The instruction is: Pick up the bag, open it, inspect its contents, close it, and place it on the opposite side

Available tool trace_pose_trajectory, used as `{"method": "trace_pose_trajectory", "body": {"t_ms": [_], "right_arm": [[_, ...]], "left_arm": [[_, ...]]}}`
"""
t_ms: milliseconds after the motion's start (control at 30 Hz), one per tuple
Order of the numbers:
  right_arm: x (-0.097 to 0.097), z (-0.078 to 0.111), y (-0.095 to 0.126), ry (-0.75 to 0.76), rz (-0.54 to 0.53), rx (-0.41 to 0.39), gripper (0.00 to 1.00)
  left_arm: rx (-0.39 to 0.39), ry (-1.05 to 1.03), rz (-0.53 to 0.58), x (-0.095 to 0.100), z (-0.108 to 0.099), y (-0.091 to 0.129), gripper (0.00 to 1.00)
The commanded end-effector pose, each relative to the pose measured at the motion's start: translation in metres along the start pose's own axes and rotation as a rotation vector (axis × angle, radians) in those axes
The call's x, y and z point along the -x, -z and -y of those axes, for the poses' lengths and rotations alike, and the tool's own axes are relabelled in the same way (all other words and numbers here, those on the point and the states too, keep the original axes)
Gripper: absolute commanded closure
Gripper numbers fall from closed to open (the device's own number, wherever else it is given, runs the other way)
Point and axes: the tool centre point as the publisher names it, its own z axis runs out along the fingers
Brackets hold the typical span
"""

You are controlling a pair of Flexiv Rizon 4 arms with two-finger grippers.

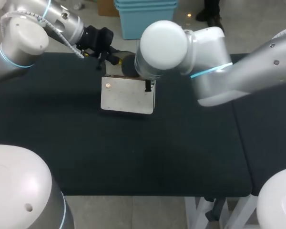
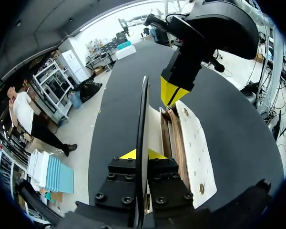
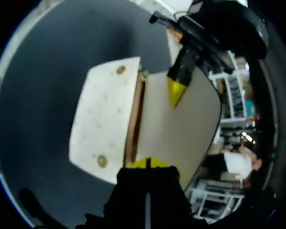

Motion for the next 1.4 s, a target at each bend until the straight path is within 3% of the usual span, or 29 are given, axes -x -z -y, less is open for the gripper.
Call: {"method": "trace_pose_trajectory", "body": {"t_ms": [33, 467, 833, 1400], "right_arm": [[0.004, -0.004, -0.01, -0.003, -0.023, -0.018, 1.0], [-0.003, -0.003, -0.025, -0.018, -0.09, -0.061, 1.0], [-0.023, -0.002, -0.023, -0.062, -0.135, -0.076, 1.0], [-0.044, 0.001, -0.02, -0.101, -0.18, -0.066, 1.0]], "left_arm": [[0.002, 0.001, 0.006, -0.002, 0.004, 0.005, 1.0], [0.003, 0.01, 0.028, -0.003, 0.009, 0.005, 1.0], [0.038, 0.067, 0.07, -0.005, 0.008, 0.002, 1.0], [-0.002, 0.05, 0.089, -0.006, 0.008, 0.003, 1.0]]}}
